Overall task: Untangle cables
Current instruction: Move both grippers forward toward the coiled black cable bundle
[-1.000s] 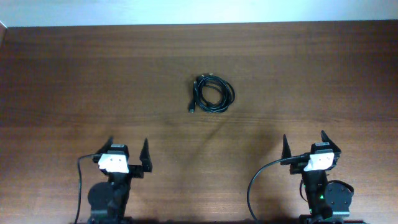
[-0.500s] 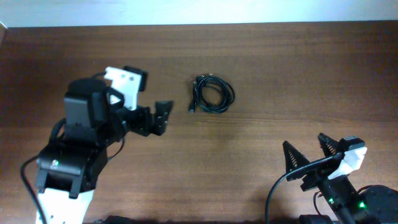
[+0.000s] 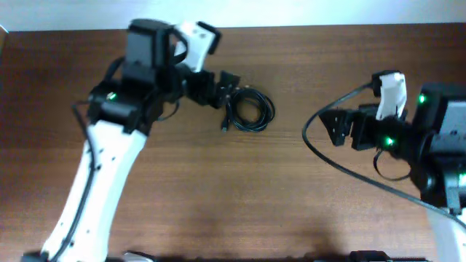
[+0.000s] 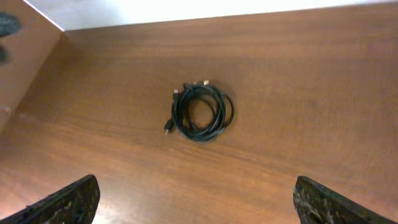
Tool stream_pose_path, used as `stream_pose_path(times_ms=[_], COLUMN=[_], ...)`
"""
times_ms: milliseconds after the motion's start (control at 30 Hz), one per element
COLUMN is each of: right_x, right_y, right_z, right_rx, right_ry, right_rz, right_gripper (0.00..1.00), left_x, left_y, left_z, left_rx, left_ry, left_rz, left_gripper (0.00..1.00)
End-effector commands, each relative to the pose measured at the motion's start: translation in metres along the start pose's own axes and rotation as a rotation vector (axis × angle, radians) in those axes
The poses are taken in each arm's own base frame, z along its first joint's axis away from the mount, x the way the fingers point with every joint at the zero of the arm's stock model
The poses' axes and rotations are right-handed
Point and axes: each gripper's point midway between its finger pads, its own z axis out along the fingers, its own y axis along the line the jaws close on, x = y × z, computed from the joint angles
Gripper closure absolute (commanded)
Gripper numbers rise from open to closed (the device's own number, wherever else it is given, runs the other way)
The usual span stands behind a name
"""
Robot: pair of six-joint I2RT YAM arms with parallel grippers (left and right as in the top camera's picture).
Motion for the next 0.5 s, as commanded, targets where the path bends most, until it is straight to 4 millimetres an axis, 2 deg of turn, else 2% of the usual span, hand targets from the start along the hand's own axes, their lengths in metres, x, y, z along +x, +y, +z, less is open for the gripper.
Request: stream_pose_path(times_ms=[0,33,100,167,200,300,467], right_x=[-0.008,-0.003,0.002,0.004,0.004,0.003,-0.056], right_y=[0.002,-0.002,-0.011,-0.015,-0.014,-0.019,-0.059], right_z=[0.000,0.001,0.000,0.000,0.001,0.005,0.001], right_rx=[0.006,0.024,0.077,0.099,0.090,0.104,0.352], right_ry=[0.004,0.028,0.048,0.057,0.060,0.066,-0.144], right_rz=[-0.088,-0.076,-0.067,-0.078,-0.095,-0.105,-0.159], right_gripper=[0.01,0.01,0.01,0.01,0.01,0.01,0.01], left_x=[-0.002,-0.005,0.001,0.015,0.013,0.023,0.032], left_y=[-0.015,0.005,0.035,0.029,0.026,0.011,0.011], left_z=[0.040,0.056,0.065,0.073,0.080,0.086,0.084], left_rx=[0.090,0.010,-0.135,-0.080,-0.050,0.057,0.061], left_ry=[0.020,0.023,0.076,0.121,0.105,0.117,0.156], left_rz=[0.350,0.365,0.362,0.333,0.358,0.632,0.581], left_gripper=[0.01,0.01,0.01,0.01,0.02,0.02,0.01])
